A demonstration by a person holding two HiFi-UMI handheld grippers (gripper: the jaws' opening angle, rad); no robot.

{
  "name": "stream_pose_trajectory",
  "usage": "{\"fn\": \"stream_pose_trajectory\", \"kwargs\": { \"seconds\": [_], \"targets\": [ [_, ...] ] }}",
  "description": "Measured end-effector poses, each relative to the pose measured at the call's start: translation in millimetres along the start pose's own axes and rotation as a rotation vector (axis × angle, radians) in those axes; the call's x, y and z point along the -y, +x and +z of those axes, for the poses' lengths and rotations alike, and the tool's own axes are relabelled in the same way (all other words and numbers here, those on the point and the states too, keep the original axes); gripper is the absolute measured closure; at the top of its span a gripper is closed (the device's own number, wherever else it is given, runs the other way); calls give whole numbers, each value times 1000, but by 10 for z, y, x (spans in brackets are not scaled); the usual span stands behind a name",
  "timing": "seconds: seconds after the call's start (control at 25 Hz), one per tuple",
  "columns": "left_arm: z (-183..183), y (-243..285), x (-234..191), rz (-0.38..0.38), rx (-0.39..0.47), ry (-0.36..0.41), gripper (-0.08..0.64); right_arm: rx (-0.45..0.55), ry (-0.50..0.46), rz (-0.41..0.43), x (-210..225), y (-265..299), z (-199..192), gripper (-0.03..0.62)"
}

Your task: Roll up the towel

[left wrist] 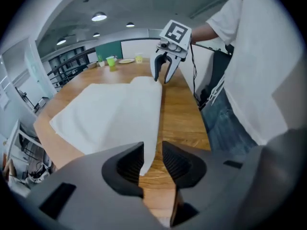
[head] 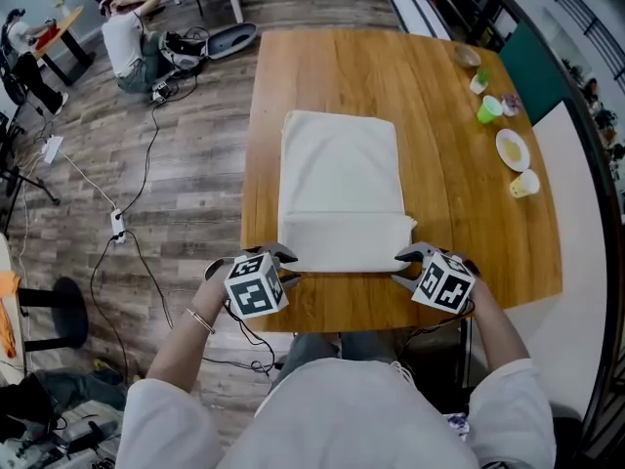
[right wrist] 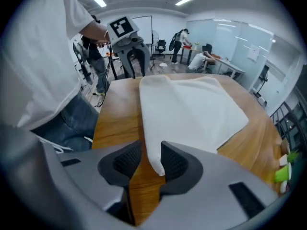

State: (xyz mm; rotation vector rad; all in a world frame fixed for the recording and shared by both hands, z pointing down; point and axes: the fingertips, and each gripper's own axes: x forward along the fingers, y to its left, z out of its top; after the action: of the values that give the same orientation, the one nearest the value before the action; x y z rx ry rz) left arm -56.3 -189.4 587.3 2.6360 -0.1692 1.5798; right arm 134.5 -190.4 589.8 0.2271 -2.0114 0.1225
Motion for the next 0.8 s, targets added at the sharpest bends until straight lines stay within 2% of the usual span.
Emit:
{"fn": "stream_pose_trajectory", "kwargs": {
  "seconds": [0.24, 0.44, 0.56, 0.8],
  "targets": [
    [-296, 296, -26, 52, -84, 20, 437, -102, -47, -37, -3, 227, -336, 454],
    [-405, 282, -131, 90, -89, -4, 440, -102, -58, -70, 39, 207, -389, 451],
    [-425, 320, -145, 103, -106, 16, 448, -113, -75, -83, 39, 245, -416, 453],
    [-436, 371, -225, 140, -103, 34, 492, -111, -79, -120, 132, 309, -436, 523]
  ]
}}
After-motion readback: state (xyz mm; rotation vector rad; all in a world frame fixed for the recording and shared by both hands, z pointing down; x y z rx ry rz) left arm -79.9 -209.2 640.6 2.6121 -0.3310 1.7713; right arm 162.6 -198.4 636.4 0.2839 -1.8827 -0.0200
